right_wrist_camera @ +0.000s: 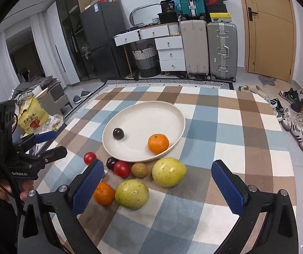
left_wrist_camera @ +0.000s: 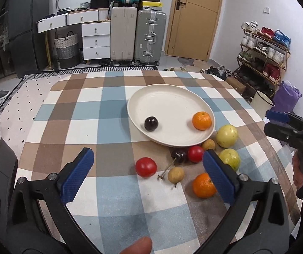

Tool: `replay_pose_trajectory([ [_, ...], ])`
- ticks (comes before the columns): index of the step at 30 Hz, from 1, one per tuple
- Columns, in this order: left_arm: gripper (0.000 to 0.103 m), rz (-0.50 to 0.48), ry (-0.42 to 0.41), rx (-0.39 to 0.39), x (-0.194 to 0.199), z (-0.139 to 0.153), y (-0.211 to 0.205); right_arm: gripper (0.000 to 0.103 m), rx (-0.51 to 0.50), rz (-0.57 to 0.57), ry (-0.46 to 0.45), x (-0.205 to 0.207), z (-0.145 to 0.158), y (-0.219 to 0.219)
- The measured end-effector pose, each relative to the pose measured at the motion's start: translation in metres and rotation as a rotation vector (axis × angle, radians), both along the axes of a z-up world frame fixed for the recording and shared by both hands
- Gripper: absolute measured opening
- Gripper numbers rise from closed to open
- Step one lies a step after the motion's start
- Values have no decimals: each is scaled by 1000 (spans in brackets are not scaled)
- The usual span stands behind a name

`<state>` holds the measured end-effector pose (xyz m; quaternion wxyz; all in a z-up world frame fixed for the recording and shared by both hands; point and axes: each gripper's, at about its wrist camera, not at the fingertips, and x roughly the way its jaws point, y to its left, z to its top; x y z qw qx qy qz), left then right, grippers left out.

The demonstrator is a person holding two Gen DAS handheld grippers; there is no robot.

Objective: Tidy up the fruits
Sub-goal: 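Move the right tool to the green-yellow fruit and grasp it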

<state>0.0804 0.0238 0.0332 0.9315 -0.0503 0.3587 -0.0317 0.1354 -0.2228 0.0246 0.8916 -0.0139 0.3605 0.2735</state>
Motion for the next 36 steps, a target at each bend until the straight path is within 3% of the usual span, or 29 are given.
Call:
replay_pose_trajectory([
  [11, 102, -42, 31, -6, -7, -8, -26, 103, -29, 28, 48, -17, -19, -1],
  [23, 102, -99, 97, 3, -2, -39, -46, 103, -35, 7, 116, -19, -57, -12],
  [36, 102, -139, 147, 12, 0, -61, -55, 102, -100, 67, 155, -16, -80, 19],
])
